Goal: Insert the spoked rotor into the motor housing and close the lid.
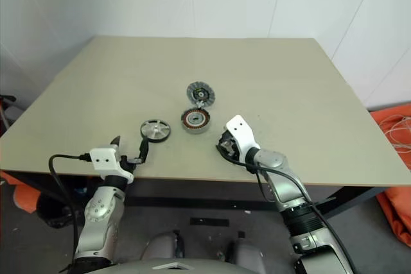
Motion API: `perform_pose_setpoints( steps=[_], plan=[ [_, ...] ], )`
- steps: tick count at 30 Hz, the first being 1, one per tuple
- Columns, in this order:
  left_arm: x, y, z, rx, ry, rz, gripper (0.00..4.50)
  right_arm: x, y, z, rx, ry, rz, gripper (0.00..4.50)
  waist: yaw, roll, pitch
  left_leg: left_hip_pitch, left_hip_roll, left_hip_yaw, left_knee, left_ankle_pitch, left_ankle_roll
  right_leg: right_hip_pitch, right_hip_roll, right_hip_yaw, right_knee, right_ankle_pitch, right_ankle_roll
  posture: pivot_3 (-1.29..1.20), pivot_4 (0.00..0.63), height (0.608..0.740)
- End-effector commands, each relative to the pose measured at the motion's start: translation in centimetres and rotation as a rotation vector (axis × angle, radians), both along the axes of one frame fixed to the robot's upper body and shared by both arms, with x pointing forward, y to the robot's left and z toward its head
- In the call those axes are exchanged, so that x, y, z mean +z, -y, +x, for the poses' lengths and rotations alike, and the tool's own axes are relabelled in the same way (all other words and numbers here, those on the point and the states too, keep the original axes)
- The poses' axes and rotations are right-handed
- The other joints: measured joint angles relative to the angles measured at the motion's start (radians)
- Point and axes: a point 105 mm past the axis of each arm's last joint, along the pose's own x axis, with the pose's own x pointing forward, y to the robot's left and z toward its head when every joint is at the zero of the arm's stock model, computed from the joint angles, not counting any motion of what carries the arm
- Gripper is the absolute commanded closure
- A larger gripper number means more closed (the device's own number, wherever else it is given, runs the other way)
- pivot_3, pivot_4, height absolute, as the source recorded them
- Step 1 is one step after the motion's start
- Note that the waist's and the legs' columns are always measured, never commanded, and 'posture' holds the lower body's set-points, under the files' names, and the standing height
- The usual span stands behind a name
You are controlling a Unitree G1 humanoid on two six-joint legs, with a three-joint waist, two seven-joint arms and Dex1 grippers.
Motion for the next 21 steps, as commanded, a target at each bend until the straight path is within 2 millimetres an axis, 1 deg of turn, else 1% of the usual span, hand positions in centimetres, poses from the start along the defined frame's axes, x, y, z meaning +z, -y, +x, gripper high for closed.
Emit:
perform_pose_setpoints(
  steps=[1, 11, 12, 13, 17, 21],
  plan=[
    [1.20, 0.28, 0.09, -0.009, 0.050, 0.015, 0.00, 0.98, 0.09, 0.54, 0.002, 0.030, 0.001, 1.92, 0.000, 0.000, 0.000, 0.000, 0.000, 0.000, 0.000, 0.000, 0.000, 0.000, 0.000, 0.000, 0.000, 0.000, 0.000, 0.00, 0.000, 0.740],
    [1.23, 0.27, 0.02, -0.011, 0.052, 0.020, 0.00, 0.77, 0.26, 0.31, -0.003, 0.011, 0.006, 1.92, 0.000, 0.000, 0.000, 0.000, 0.000, 0.000, 0.000, 0.000, 0.000, 0.000, 0.000, 0.000, 0.000, 0.000, 0.000, 0.00, 0.000, 0.740],
    [1.24, 0.27, 0.02, -0.011, 0.053, 0.021, 0.00, 0.82, 0.26, 0.33, -0.003, 0.012, 0.007, 2.32, 0.000, 0.000, 0.000, 0.000, 0.000, 0.000, 0.000, 0.000, 0.000, 0.000, 0.000, 0.000, 0.000, 0.000, 0.000, 0.00, 0.000, 0.740],
    [1.24, 0.27, 0.03, -0.011, 0.053, 0.021, 0.00, 0.90, 0.24, 0.36, -0.004, 0.013, 0.008, 2.50, 0.000, 0.000, 0.000, 0.000, 0.000, 0.000, 0.000, 0.000, 0.000, 0.000, 0.000, 0.000, 0.000, 0.000, 0.000, 0.00, 0.000, 0.740],
    [1.27, 0.28, 0.05, -0.013, 0.053, 0.022, 0.00, 1.08, 0.18, 0.40, -0.004, 0.017, 0.011, 3.86, 0.001, 0.000, 0.000, 0.000, 0.000, 0.000, 0.000, 0.000, 0.000, 0.001, 0.000, 0.000, 0.000, 0.000, 0.000, 0.00, 0.000, 0.740],
    [1.30, 0.32, 0.11, -0.014, 0.054, 0.021, 0.00, 1.34, 0.04, 0.42, 0.000, 0.023, 0.015, 3.91, 0.001, 0.000, -0.001, 0.001, 0.000, 0.000, 0.001, 0.000, 0.000, 0.001, 0.000, 0.000, 0.000, -0.001, 0.002, 0.00, 0.000, 0.740]
  ],
)
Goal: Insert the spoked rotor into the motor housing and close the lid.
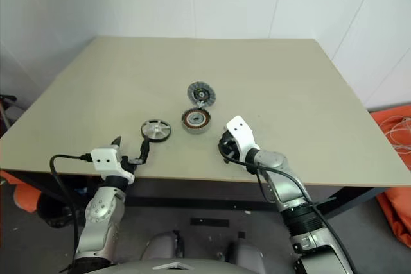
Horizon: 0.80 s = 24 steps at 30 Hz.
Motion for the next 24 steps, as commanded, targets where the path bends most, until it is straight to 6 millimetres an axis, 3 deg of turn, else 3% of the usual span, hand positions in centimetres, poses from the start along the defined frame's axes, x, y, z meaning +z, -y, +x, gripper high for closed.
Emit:
perform_pose_setpoints(
  steps=[1, 15, 24],
  plan=[
    [1.4, 0.2, 0.2, -0.009, 0.056, 0.019, 0.00, 1.6, -0.1, 0.5, 0.000, 0.049, 0.012, 3.91, 0.000, 0.000, 0.000, 0.000, 0.000, 0.000, 0.000, 0.000, 0.000, 0.000, 0.000, 0.000, 0.000, 0.000, 0.000, 0.00, 0.000, 0.740],
    [1.3, 0.3, 0.4, -0.010, 0.054, 0.013, 0.00, 6.0, -5.8, 2.2, 0.160, 0.196, 0.036, 3.91, 0.000, 0.000, 0.000, 0.000, 0.000, 0.000, 0.000, 0.000, 0.000, -0.001, 0.000, 0.000, 0.001, 0.002, -0.003, 0.00, 0.000, 0.740],
    [1.3, 0.2, 0.3, 0.003, 0.054, 0.006, 0.00, 5.8, -8.1, 4.3, 0.197, 0.218, 0.002, 3.91, -0.003, 0.000, 0.000, -0.001, 0.000, 0.000, 0.000, 0.000, 0.000, -0.002, 0.000, 0.000, 0.002, 0.002, -0.004, 0.00, 0.000, 0.740]
  ],
)
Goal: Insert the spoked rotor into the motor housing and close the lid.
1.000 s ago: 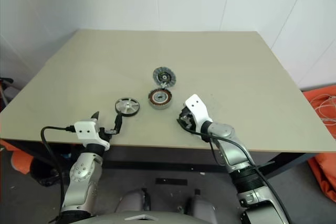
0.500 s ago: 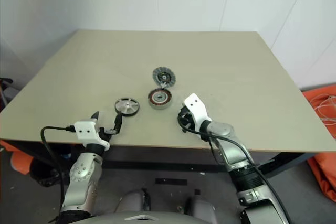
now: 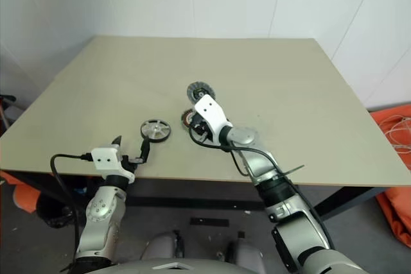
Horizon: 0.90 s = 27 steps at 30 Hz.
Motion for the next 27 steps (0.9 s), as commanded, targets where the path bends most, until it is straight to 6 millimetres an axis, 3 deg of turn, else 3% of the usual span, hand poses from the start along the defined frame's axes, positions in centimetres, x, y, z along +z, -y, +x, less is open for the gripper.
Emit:
perform_pose_setpoints(
  steps=[1, 9, 27],
  plan=[
    [1.2, 0.1, 0.2, -0.002, 0.051, 0.010, 0.00, 1.3, -0.6, 1.2, 0.011, 0.061, 0.003, 3.91, 0.000, 0.000, 0.000, 0.000, 0.000, 0.000, 0.000, 0.000, 0.000, 0.000, 0.000, 0.000, 0.000, 0.000, 0.000, 0.00, 0.000, 0.740],
    [1.2, 0.2, 0.2, -0.002, 0.051, 0.009, 0.00, 1.1, -1.0, 3.2, -0.005, 0.063, -0.004, 3.91, 0.000, 0.000, 0.000, 0.000, 0.000, 0.000, 0.001, 0.000, 0.000, -0.002, 0.000, 0.000, 0.004, 0.000, -0.002, 0.00, 0.000, 0.740],
    [1.2, 0.1, 0.2, -0.003, 0.049, 0.013, 0.00, 1.2, -1.6, 5.5, -0.035, 0.065, -0.004, 3.91, -0.001, 0.000, 0.000, 0.000, 0.001, 0.000, 0.003, 0.000, -0.001, -0.005, 0.000, 0.000, 0.011, -0.003, -0.006, 0.00, 0.000, 0.740]
  ],
)
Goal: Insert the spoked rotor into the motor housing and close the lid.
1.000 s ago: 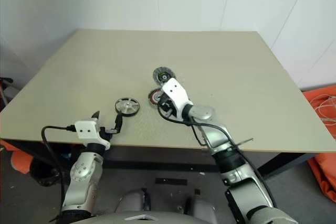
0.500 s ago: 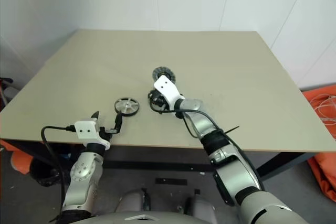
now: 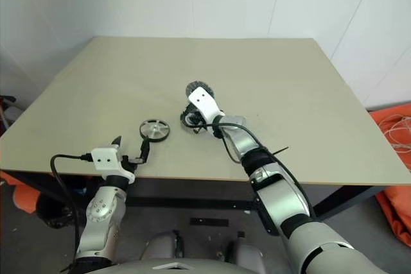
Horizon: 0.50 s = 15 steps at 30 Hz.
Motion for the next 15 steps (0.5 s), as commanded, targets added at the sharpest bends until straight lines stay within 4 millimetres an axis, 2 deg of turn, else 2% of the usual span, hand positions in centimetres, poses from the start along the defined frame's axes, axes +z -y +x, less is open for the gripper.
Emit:
perform_pose_setpoints(
  steps=[1, 9, 15],
  plan=[
    [1.21, 0.08, 0.20, -0.004, 0.050, 0.014, 0.00, 1.98, -0.55, 0.78, -0.001, 0.064, 0.030, 3.91, 0.000, 0.000, 0.000, 0.000, 0.000, 0.000, 0.000, 0.000, 0.000, 0.000, 0.000, 0.000, 0.000, 0.000, 0.000, 0.00, 0.000, 0.740],
    [1.18, 0.08, 0.19, -0.003, 0.050, 0.014, 0.00, 1.95, -0.56, 0.96, -0.005, 0.070, 0.032, 3.91, 0.000, 0.000, 0.000, 0.000, 0.000, 0.000, 0.000, 0.000, 0.000, 0.000, 0.000, 0.000, 0.000, 0.000, 0.000, 0.00, 0.000, 0.740],
    [1.15, 0.13, 0.21, -0.007, 0.048, 0.012, 0.00, 2.03, -0.39, 1.10, -0.013, 0.079, 0.031, 1.87, 0.000, 0.000, 0.000, 0.000, 0.000, 0.000, 0.000, 0.000, 0.000, 0.000, 0.000, 0.000, 0.000, 0.000, -0.001, 0.00, 0.000, 0.740]
  ],
)
